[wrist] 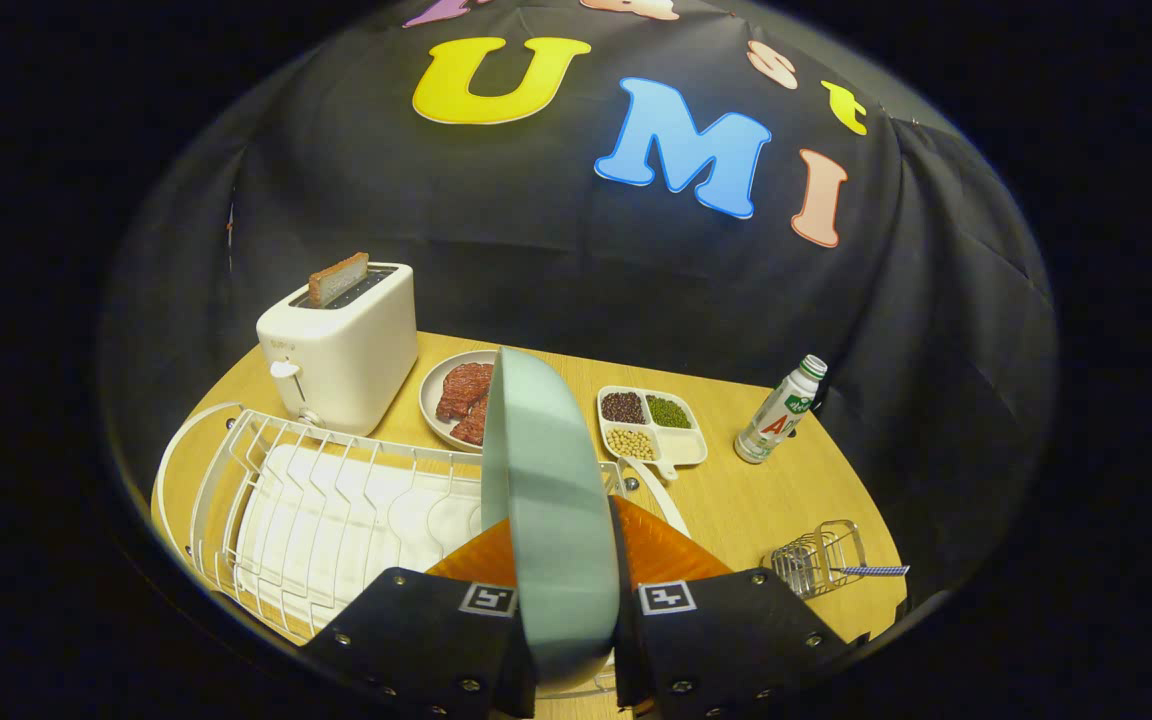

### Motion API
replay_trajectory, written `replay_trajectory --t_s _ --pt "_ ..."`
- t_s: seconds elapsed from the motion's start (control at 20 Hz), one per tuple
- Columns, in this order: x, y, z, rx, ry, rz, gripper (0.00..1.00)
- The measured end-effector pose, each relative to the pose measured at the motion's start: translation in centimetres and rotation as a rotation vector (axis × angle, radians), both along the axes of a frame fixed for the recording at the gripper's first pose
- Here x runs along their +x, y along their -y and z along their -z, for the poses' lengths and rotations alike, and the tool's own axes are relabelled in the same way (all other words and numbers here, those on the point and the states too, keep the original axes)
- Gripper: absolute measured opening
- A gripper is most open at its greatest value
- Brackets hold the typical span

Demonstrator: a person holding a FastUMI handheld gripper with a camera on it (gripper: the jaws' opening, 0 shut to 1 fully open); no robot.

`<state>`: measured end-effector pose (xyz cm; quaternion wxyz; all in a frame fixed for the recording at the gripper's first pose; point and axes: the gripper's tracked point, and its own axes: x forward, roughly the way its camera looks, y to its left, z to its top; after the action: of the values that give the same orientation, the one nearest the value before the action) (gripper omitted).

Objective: Take the plate from the dish rack, then take the spoon from the basket and place it into the plate.

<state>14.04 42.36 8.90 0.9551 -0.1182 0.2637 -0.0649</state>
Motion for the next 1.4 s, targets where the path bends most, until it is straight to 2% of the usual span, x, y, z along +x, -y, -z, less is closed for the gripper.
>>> replay_trajectory --t_s 0.3,1.05,1.4 --pt "-0.5 1.1 -3.5 -0.081 0.051 0.013 0.29" --pt "-5.3 6.2 -10.0 -0.039 0.122 0.057 0.29" --pt "-8.7 11.0 -11.3 -0.088 0.123 0.102 0.29"
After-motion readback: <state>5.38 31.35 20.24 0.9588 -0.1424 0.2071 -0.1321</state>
